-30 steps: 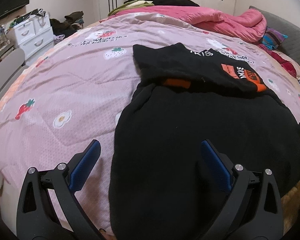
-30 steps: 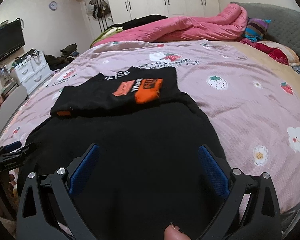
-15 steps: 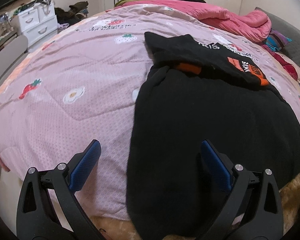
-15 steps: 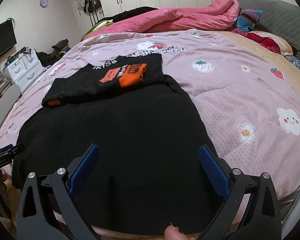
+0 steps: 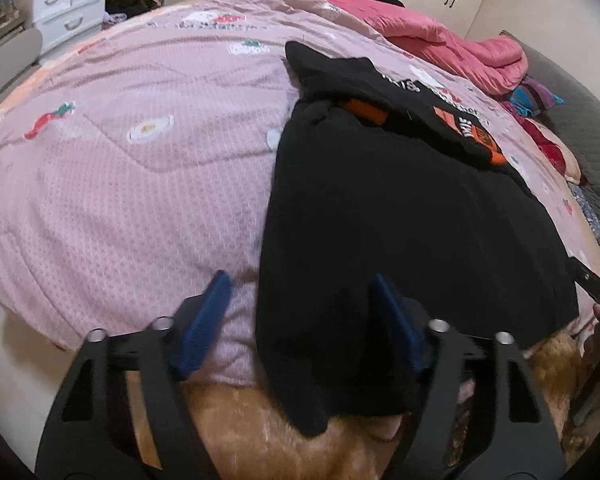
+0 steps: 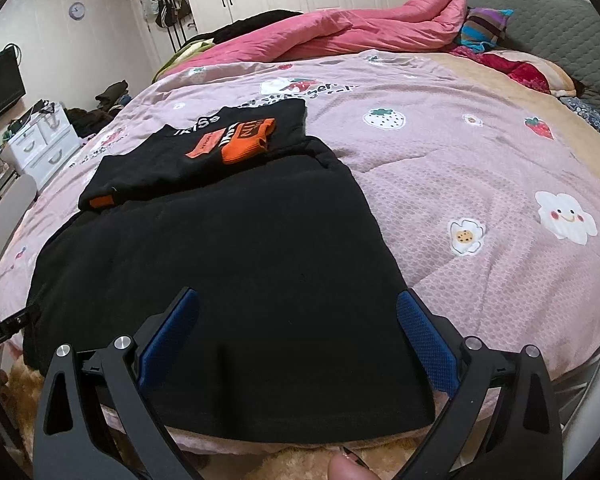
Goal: Fold small clothes
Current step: 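Close both tools on the sweater hem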
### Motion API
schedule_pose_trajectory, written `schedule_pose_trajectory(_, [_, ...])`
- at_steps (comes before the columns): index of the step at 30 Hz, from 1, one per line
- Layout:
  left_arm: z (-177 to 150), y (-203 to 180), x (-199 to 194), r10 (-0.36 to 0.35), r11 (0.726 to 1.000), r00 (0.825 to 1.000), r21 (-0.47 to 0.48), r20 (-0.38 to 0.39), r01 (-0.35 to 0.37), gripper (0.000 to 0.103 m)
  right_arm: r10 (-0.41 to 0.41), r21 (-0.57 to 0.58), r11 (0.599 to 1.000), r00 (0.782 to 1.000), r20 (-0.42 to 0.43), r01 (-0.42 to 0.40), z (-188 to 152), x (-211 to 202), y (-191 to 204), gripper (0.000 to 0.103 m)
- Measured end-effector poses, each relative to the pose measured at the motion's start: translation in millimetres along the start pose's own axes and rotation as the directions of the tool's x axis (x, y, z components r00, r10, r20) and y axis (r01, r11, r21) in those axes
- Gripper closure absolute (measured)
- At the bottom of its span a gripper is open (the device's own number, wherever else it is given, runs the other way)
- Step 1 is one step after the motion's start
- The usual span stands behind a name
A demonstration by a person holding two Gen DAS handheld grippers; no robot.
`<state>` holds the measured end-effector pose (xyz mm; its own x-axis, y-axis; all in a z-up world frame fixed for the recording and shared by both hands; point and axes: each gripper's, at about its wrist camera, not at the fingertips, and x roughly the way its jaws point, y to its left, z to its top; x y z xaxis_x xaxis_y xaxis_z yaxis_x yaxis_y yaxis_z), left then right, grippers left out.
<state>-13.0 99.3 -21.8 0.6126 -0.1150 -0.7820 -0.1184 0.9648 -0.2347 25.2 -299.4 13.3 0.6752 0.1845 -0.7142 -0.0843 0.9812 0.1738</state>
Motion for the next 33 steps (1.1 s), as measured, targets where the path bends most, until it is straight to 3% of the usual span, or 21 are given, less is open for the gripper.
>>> schedule_pose_trajectory(5, [-6,2,-1,-0.047,0.999,0.998,-0.011,-0.029,0.047,0.060,-0.020,0.007,1.000,1.000,-0.014,0.020,-4,-1,-6,0.005])
schedule_pose_trajectory(9, [-12,1,-1,-0.095,0.995,0.994,-0.021,-0.047,0.095,0.060,-0.014,0.040,0.999,0.999,-0.042,0.015,-11,-2,-17,0.005])
schedule_pose_trajectory(18, [-19,0,8,-0.120,0.993,0.991,-0.020,-0.064,0.119,0.062,0.039,0.077,0.997,0.996,-0.074,-0.033,-26,-7,-33,0.005])
schedule_pose_trajectory(20, [-19,1,7,-0.126,0.992,0.990,-0.024,-0.062,0.125,0.062,0.052,0.065,0.997,0.995,-0.082,-0.046,-29,-7,-32,0.015])
schedule_pose_trajectory(21, [-19,1,7,-0.126,0.992,0.990,-0.024,-0.062,0.124,0.061,0.037,0.047,0.998,0.995,-0.089,-0.033,-31,-6,-30,0.025])
schedule_pose_trajectory(23, [-19,1,7,-0.124,0.992,0.990,-0.024,-0.061,0.123,0.060,0.006,0.020,1.000,0.996,-0.085,-0.005,-33,-8,-29,0.033])
schedule_pose_trajectory(25, [-19,2,7,-0.130,0.991,0.990,-0.033,-0.060,0.129,0.060,-0.012,0.027,1.000,0.997,-0.072,0.014,-34,-10,-32,0.053])
schedule_pose_trajectory(26, [-19,4,7,-0.135,0.990,0.989,-0.039,-0.059,0.133,0.060,-0.006,0.050,0.999,0.998,-0.063,0.009,-34,-12,-36,0.057])
schedule_pose_trajectory(28, [-20,9,5,-0.152,0.987,0.987,-0.059,-0.058,0.149,0.060,0.006,0.060,0.998,0.999,-0.046,-0.003,-34,-15,-39,0.079])
schedule_pose_trajectory(30, [-20,10,5,-0.154,0.986,0.986,-0.065,-0.057,0.150,0.061,0.007,0.034,0.999,1.000,-0.029,-0.006,-33,-20,-35,0.089])
schedule_pose_trajectory(33, [-19,11,2,-0.150,0.986,0.988,-0.080,-0.048,0.146,0.067,0.001,0.011,1.000,1.000,0.002,-0.001,-31,-26,-32,0.092])
